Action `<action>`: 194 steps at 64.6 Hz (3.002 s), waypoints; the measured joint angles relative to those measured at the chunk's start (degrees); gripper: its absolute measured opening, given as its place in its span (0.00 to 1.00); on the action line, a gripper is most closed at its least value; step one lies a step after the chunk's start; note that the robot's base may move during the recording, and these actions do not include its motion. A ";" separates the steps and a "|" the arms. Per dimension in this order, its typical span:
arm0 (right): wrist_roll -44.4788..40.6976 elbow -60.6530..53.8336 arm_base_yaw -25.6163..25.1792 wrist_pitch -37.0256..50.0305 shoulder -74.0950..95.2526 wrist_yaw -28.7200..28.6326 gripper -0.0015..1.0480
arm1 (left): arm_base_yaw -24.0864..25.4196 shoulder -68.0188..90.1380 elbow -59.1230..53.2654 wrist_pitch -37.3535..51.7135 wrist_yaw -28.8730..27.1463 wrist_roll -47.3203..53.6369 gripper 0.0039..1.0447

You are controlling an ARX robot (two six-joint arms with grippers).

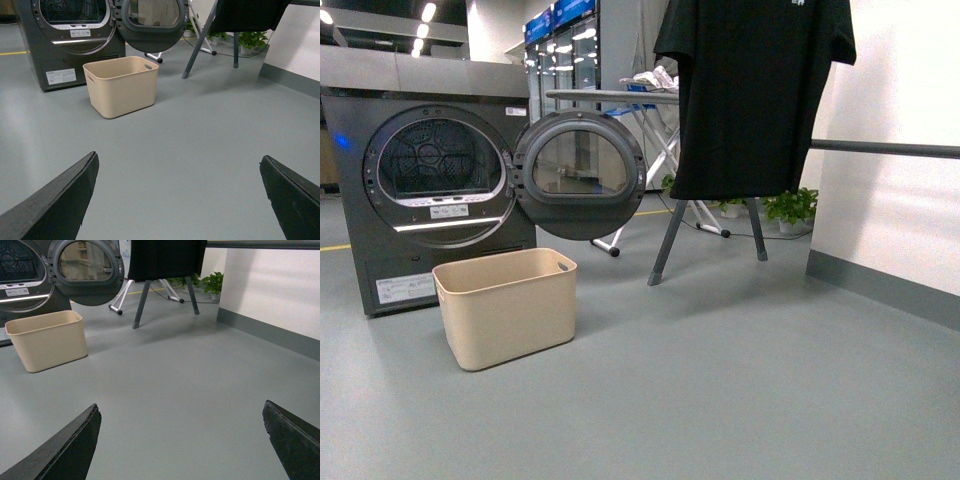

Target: Move hamper under clothes hanger

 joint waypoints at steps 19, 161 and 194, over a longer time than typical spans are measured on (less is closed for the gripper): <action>0.00 0.00 -0.02 0.00 0.00 -0.17 0.93 | 0.00 0.09 0.00 0.00 0.00 0.00 0.94; 0.00 0.00 0.00 -0.04 0.02 -0.02 0.93 | 0.00 0.13 0.00 0.00 -0.02 0.00 0.94; 0.02 0.00 -0.02 -0.02 0.00 0.02 0.93 | 0.00 0.07 0.00 0.00 -0.20 0.02 0.94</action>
